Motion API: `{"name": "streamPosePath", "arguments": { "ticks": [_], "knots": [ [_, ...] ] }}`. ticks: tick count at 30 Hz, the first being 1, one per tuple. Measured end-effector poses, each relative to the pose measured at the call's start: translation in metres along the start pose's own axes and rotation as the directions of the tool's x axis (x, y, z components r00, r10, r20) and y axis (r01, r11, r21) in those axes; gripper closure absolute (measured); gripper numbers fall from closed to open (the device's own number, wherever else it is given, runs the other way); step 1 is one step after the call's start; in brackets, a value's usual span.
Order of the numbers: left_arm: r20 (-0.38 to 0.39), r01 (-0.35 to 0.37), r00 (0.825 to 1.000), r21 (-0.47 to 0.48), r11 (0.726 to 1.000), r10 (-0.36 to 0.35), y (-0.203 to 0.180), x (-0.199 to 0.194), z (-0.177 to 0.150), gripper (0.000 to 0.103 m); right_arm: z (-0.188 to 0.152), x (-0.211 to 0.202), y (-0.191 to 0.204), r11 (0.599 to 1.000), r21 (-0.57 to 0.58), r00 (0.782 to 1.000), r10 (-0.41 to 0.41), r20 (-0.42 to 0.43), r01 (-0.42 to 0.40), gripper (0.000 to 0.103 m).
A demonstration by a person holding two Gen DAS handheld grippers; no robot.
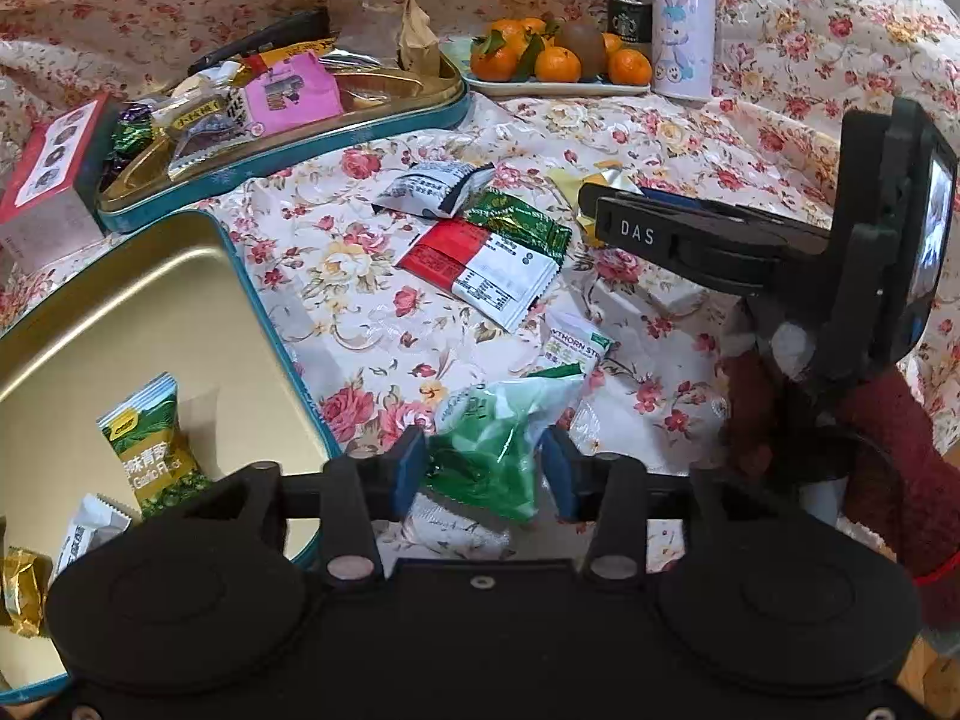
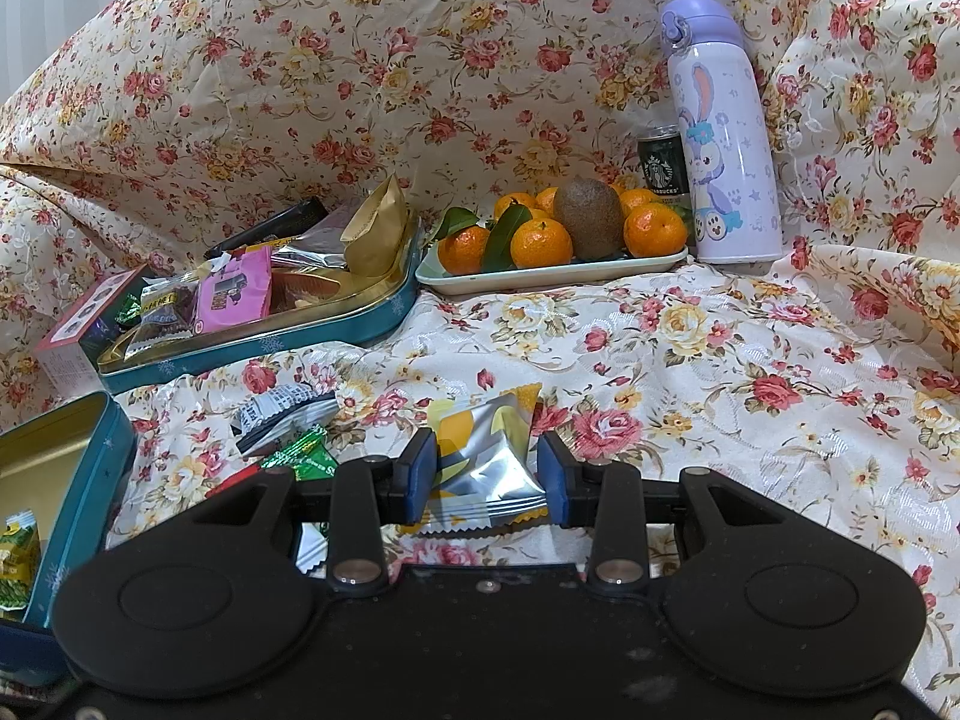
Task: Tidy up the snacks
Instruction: 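Grasp the silver-yellow packet with right tool while left tool holds green-white packet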
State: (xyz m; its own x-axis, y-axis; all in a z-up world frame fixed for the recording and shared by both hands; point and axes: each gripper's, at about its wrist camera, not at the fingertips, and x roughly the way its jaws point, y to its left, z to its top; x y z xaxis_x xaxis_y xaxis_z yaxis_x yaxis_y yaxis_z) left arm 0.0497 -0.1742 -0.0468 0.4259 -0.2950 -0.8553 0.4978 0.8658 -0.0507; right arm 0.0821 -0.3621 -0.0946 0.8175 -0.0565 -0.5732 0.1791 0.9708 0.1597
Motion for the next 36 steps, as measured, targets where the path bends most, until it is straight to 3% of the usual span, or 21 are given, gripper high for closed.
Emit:
{"name": "streamPosePath", "arguments": {
  "ticks": [8, 15, 25, 29, 36],
  "knots": [
    [-0.018, -0.024, 1.0, -0.012, 1.0, 0.024, -0.002, 0.014, 0.005, 0.049, 0.0, 0.0, 0.0, 1.0, 0.0, 1.0, 0.001, 0.0, -0.001, 0.064],
    [-0.001, -0.028, 1.0, -0.08, 0.996, 0.028, 0.002, 0.017, 0.006, 0.053, -0.001, -0.001, 0.001, 1.0, -0.002, 1.0, -0.004, -0.006, 0.004, 0.067],
    [0.009, -0.009, 1.0, -0.135, 0.991, 0.011, 0.008, 0.017, 0.005, 0.054, -0.016, -0.04, 0.002, 0.997, -0.031, 0.995, -0.074, -0.074, 0.071, 0.087],
    [0.013, 0.0, 1.0, -0.139, 0.99, 0.001, 0.01, 0.017, 0.004, 0.053, -0.026, -0.057, 0.002, 0.995, -0.026, 0.992, -0.101, -0.072, 0.099, 0.085],
    [0.012, 0.003, 1.0, -0.147, 0.989, -0.001, 0.011, 0.018, 0.005, 0.053, 0.001, -0.048, -0.006, 0.987, 0.142, 0.995, -0.062, -0.076, 0.073, 0.057]
  ]
}}
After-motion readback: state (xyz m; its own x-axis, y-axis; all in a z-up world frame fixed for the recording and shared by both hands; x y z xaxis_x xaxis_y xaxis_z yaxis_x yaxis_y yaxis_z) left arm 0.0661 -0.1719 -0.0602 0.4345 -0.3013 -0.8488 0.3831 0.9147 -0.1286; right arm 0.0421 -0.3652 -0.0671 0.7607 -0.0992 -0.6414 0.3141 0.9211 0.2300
